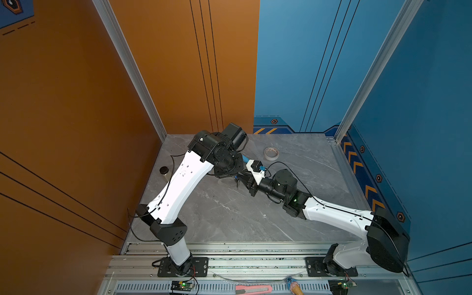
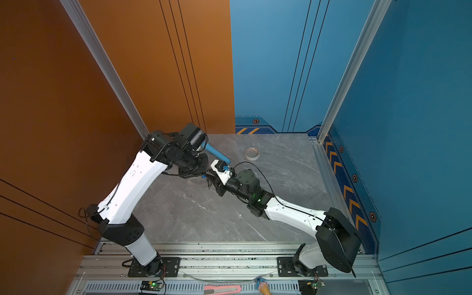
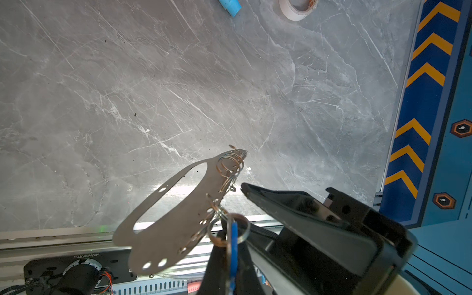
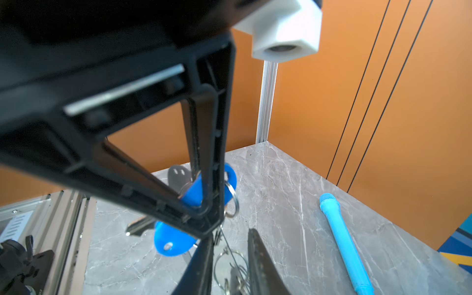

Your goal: Remove the keys from the keyring

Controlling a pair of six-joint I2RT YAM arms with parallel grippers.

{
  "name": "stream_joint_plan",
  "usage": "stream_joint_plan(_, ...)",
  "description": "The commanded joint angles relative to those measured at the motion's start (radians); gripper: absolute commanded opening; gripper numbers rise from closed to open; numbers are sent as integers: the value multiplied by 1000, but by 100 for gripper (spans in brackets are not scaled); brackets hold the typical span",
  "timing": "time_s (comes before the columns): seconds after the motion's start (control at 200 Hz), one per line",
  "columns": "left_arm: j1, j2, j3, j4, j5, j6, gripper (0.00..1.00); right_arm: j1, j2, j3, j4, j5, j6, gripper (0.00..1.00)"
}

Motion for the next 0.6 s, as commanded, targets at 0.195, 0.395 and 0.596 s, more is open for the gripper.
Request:
stream_joint_plan(0.195,1,-27,26,-15,32,15,0,-10,29,53,17,-38,-14,21)
stream_joint_plan(0.395,0,-28,26,-17,45,22,0,-23,33,73,9,-32,-8,14)
stream_joint_plan(0.596,16,-36,28,-17,35,28,0,-25,23,70,-11,-48,-23,6)
